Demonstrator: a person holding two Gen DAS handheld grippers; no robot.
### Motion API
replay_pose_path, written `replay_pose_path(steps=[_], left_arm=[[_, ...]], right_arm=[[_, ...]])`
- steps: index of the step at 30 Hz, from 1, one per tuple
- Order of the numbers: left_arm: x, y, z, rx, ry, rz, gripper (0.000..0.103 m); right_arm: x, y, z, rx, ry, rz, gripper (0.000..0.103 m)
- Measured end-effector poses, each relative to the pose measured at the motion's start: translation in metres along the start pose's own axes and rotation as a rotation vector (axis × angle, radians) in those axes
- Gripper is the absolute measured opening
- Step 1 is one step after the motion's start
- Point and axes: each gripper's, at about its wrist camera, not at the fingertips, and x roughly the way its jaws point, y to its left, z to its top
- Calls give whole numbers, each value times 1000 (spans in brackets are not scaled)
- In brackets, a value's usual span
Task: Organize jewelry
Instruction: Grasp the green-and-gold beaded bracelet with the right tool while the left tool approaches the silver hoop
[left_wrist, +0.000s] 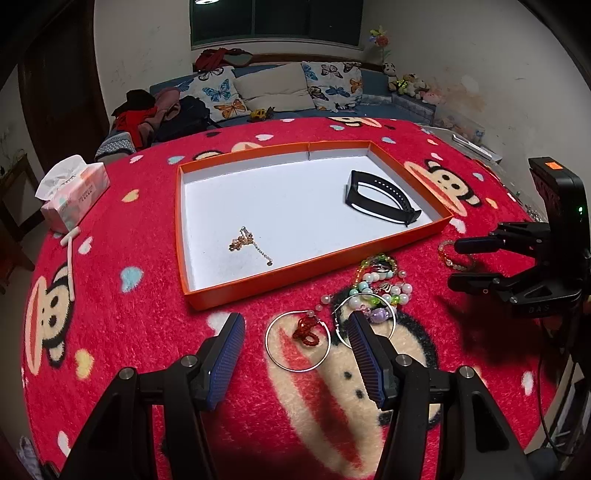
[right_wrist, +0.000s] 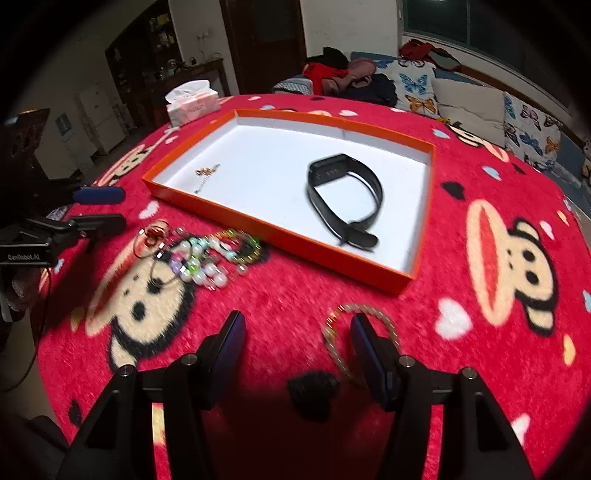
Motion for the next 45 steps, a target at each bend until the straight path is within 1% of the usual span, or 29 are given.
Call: replay_pose_path(steps=[5,11,16,20,25,29,39,45], left_arm=[[1,3,0,-5,3,-1,62],[2,2,0,5,2,-8,62],[4,2,0,3,3,-13,62],[5,-1,1,13,3,-11,62],[6,-4,1,31,-2,-9,62],[7,-3,0,27,-1,-8,62],[7,0,-3,34,0,-16,62],[8,1,-5,27,5,-16,62]], right_arm=[[6,5,6,5,-5,49,65],[13,-5,0,46,27,24,65],[8,-9,-4,68,26,6,65],[11,-8,-1,75,37,-21,45],[15,-13,2,133,32,-47,36],[14,-18,2,191,36,-63,34],[17,-13,3,210,15,-127,33],[17,-12,2,198,8,-150,25]])
